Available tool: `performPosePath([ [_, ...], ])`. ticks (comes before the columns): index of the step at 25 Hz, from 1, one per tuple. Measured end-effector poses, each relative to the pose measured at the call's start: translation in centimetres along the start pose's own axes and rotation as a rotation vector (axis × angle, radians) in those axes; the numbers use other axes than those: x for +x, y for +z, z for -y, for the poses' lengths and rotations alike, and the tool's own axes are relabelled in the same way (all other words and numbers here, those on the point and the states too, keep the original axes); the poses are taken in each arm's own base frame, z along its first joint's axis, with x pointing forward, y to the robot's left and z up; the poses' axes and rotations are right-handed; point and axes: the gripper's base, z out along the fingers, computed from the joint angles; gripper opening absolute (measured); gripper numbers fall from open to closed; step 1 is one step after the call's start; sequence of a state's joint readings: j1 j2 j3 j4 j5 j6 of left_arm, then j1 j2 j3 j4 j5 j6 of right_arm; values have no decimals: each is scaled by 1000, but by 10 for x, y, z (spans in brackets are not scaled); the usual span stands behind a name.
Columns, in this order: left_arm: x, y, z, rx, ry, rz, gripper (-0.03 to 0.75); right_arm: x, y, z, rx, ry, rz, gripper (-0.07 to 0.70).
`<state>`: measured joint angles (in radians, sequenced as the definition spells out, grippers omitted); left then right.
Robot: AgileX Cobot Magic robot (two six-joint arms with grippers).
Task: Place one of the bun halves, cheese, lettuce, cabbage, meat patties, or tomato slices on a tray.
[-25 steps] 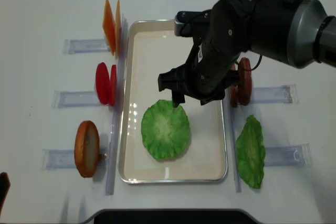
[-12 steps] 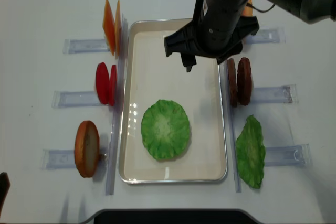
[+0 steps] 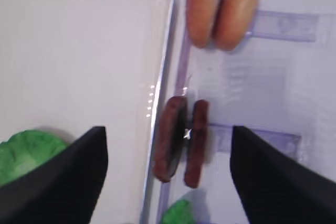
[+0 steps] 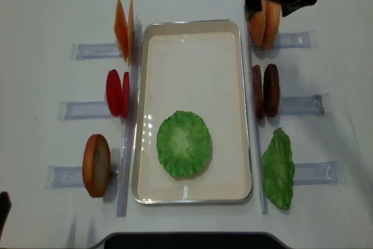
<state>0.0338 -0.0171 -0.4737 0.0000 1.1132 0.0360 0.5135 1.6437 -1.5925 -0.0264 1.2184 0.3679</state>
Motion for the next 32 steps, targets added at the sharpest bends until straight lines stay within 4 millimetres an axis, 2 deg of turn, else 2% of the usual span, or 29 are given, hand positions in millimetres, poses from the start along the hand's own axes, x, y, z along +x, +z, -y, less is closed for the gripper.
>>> performPosePath([
  [6,0,0,0,0,0,0,327,-14,-24,78,39,90,69,472],
  [11,0,0,0,0,0,0,327,-15,-38,140,98,128,100,472],
  [14,0,0,0,0,0,0,327,-12,-44,171,133,177,110,472],
  [16,0,0,0,0,0,0,327,-10,-46,184,139,202,112,472],
  [19,0,0,0,0,0,0,327,-6,-52,192,151,192,121,472],
  [22,0,0,0,0,0,0,327,7,-60,191,159,184,128,472],
  [25,0,0,0,0,0,0,327,34,-69,186,169,186,121,472],
  [32,0,0,0,0,0,0,327,121,-83,162,184,149,116,472],
])
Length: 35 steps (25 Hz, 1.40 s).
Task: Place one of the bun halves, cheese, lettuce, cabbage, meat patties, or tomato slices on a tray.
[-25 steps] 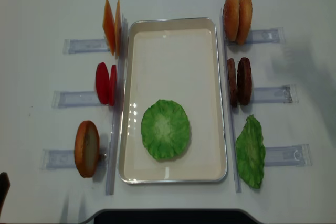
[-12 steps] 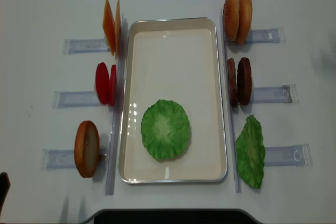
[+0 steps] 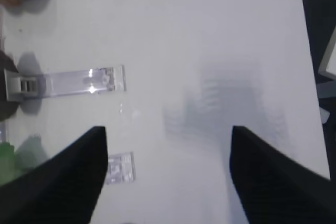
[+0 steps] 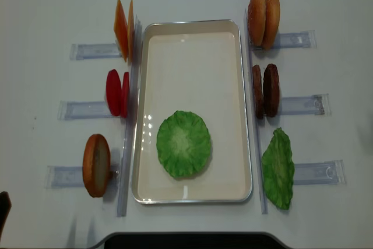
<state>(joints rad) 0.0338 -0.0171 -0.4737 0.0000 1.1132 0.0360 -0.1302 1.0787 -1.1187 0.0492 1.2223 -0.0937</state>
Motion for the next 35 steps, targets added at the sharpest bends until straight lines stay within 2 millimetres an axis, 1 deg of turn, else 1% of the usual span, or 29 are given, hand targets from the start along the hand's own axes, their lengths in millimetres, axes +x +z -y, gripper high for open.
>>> performPosePath([
  [4,0,0,0,0,0,0,327,44,-21,-4,6,-1,77,472],
  [6,0,0,0,0,0,0,327,68,-38,-7,12,-4,159,472],
  [9,0,0,0,0,0,0,327,95,-52,-10,19,-8,246,472],
  [13,0,0,0,0,0,0,327,128,-64,-13,27,-13,352,472],
  [16,0,0,0,0,0,0,327,148,-66,-16,12,-9,410,472],
  [20,0,0,0,0,0,0,327,174,-64,-20,-11,13,480,472],
  [23,0,0,0,0,0,0,327,190,-57,-21,-11,17,527,472],
  [27,0,0,0,0,0,0,327,208,-40,-21,-9,19,574,472],
  [30,0,0,0,0,0,0,327,216,-27,-21,-7,21,589,472],
  [32,0,0,0,0,0,1,327,217,-19,-21,-8,24,570,472],
  [35,0,0,0,0,0,1,327,216,-17,-21,-9,26,580,472],
])
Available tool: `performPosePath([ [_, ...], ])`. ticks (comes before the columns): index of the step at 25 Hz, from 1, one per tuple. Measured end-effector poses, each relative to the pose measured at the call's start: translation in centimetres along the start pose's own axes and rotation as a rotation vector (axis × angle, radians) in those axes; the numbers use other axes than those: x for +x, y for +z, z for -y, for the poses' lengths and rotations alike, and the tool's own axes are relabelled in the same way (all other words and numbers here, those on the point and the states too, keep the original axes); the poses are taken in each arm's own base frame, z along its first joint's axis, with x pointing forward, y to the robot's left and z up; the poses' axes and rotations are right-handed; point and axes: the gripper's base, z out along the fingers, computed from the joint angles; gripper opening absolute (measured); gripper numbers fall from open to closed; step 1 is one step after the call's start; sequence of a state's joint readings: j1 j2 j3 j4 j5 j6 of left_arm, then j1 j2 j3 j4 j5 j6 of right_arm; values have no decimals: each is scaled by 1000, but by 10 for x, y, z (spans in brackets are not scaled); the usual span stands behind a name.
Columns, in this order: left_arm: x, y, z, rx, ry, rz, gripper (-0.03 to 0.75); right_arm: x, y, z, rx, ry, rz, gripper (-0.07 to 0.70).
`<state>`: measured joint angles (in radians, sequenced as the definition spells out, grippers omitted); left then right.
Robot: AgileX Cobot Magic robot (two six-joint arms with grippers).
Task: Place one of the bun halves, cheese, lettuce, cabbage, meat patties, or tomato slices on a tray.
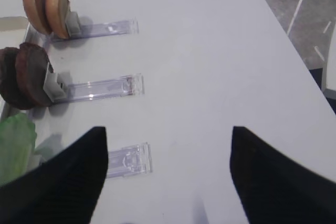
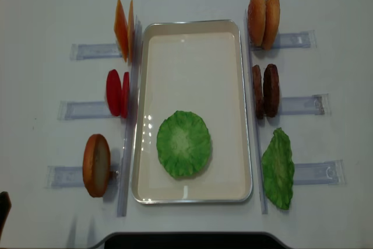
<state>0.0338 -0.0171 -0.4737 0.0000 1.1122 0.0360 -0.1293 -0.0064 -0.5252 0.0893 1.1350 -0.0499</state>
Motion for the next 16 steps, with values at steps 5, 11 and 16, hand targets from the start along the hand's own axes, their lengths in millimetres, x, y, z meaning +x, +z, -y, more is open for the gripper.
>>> performPosePath([
  [5,0,0,0,0,0,0,327,0,0,0,-23,-12,7,472],
  [11,0,0,0,0,0,0,327,3,4,1,-40,-18,-12,472],
  [16,0,0,0,0,0,0,327,3,4,1,-40,-16,-12,472],
])
